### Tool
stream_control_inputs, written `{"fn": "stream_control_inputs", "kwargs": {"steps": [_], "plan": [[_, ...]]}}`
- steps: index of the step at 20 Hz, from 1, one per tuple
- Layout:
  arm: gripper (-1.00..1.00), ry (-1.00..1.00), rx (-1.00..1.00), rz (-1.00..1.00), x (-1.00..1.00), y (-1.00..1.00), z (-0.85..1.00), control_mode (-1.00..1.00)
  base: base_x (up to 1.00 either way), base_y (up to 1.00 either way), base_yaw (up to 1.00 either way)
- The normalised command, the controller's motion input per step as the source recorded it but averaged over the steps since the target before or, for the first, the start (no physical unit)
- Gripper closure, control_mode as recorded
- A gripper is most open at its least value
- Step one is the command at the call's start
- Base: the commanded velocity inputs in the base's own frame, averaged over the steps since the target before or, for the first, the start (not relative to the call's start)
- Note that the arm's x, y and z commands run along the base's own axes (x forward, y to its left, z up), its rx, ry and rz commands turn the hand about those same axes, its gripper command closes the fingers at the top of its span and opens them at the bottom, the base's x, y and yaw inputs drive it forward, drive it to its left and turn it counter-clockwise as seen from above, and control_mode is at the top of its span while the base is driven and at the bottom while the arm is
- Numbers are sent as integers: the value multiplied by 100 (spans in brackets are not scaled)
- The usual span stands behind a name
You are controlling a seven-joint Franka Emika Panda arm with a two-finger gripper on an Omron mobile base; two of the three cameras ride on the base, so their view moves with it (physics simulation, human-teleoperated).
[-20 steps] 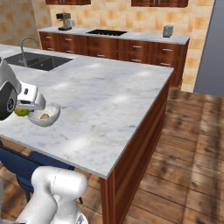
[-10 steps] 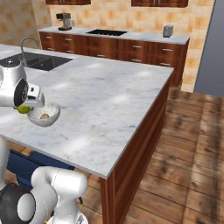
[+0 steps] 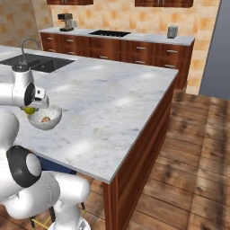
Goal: Retrieve the peach and pear from the fridge and place them into the bowl on the dining table.
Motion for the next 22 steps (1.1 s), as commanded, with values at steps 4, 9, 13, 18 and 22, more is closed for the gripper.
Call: {"fn": "stream_control_inputs", "kwargs": {"steps": [4,9,13,18,22], "plan": [[100,-1,-2,0,46,24,-35,-100,0,0,0],[100,-5,-1,0,49,12,-35,-100,0,0,0],[100,-8,-1,0,48,4,-44,-100,0,0,0],[100,-8,-1,0,54,20,-38,-100,0,0,0],[100,0,0,-2,47,30,-9,-100,0,0,0]]}}
